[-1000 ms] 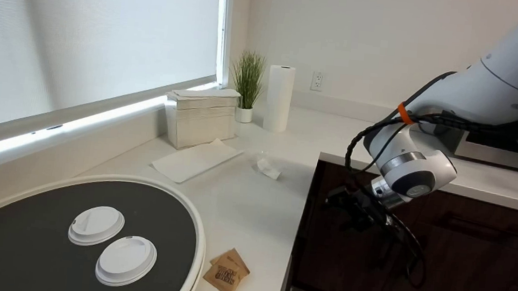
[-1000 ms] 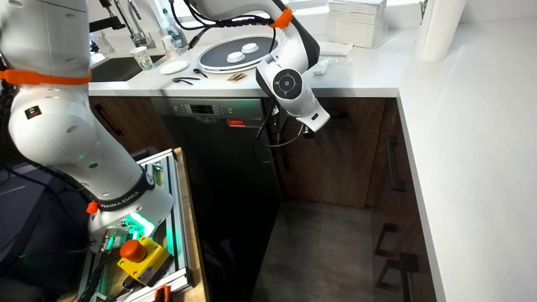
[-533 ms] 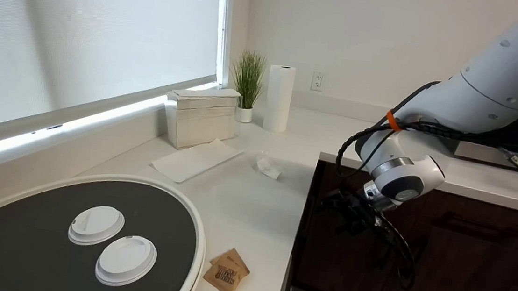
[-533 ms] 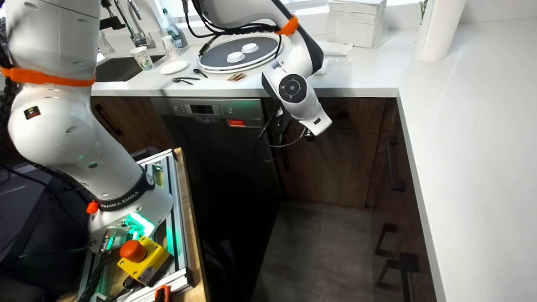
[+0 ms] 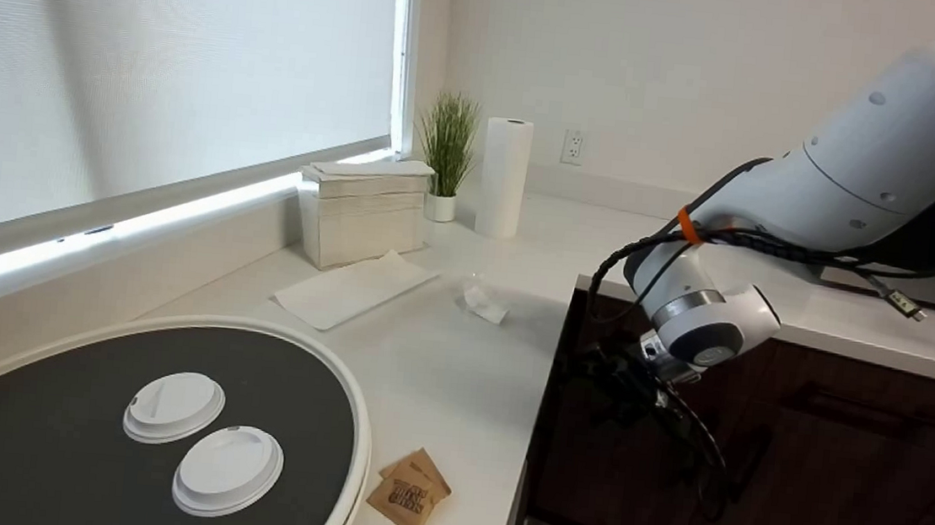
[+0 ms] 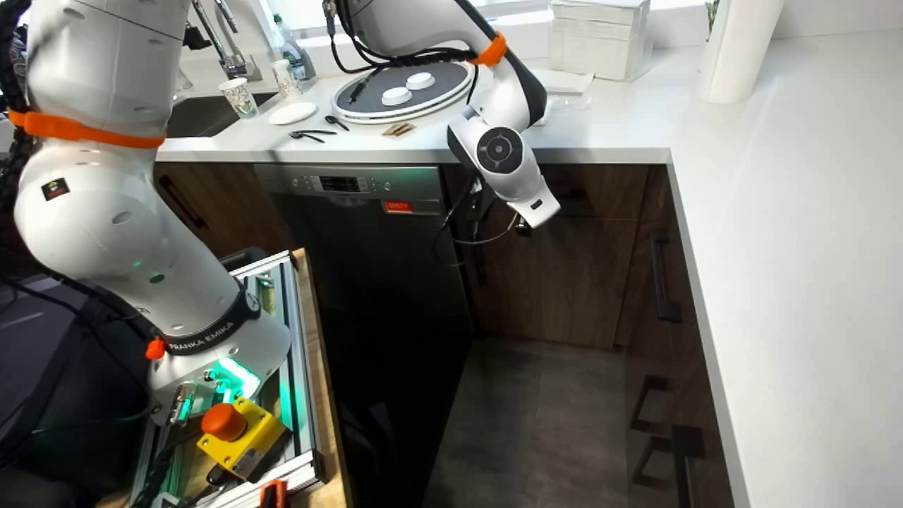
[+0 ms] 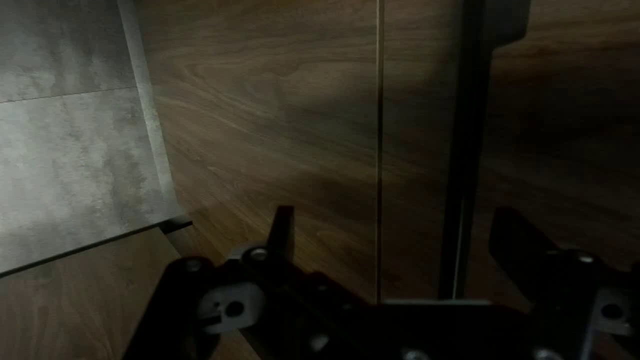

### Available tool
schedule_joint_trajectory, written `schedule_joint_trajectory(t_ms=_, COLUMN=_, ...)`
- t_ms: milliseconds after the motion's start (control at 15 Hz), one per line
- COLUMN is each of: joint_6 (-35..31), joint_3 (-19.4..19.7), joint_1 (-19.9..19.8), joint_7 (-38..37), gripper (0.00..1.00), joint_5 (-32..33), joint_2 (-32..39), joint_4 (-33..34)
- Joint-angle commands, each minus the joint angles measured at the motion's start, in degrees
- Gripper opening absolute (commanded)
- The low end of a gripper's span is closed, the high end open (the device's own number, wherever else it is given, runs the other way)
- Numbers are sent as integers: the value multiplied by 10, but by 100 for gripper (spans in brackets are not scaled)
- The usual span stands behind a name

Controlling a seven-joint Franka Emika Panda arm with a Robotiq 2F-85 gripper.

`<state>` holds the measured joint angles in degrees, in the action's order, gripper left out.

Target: Open the drawer

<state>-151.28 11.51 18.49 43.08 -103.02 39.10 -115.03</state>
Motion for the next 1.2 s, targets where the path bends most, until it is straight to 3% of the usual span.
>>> schedule_joint_trajectory(t_ms=0, joint_6=-23, joint_3=-2, joint_1=7, joint_7=-26, gripper=100, joint_5=-7, joint_2=27, joint_4=29)
schedule_joint_trajectory(t_ms=867, joint_6=-28, joint_3=2, joint_1=16, joint_7=-54, gripper=100, joint_5=25, joint_2=57, joint_4=43)
schedule_joint_trajectory(t_ms=933, joint_6=-20, joint_3=4, joint_1=13, joint_7=-52, gripper=100, joint_5=32, joint_2=50, joint_4=35)
schedule_joint_trajectory(t_ms=1000, joint_6=-34, joint_3=-31, joint_1=-22, joint_7=-51, gripper=100, joint_5=57, joint_2=44, joint_4=30)
schedule_joint_trajectory(t_ms=1133, joint_6=-29, joint_3=-37, joint_1=-36, joint_7=-62, gripper=100, joint_5=96, joint_2=41, joint_4=16)
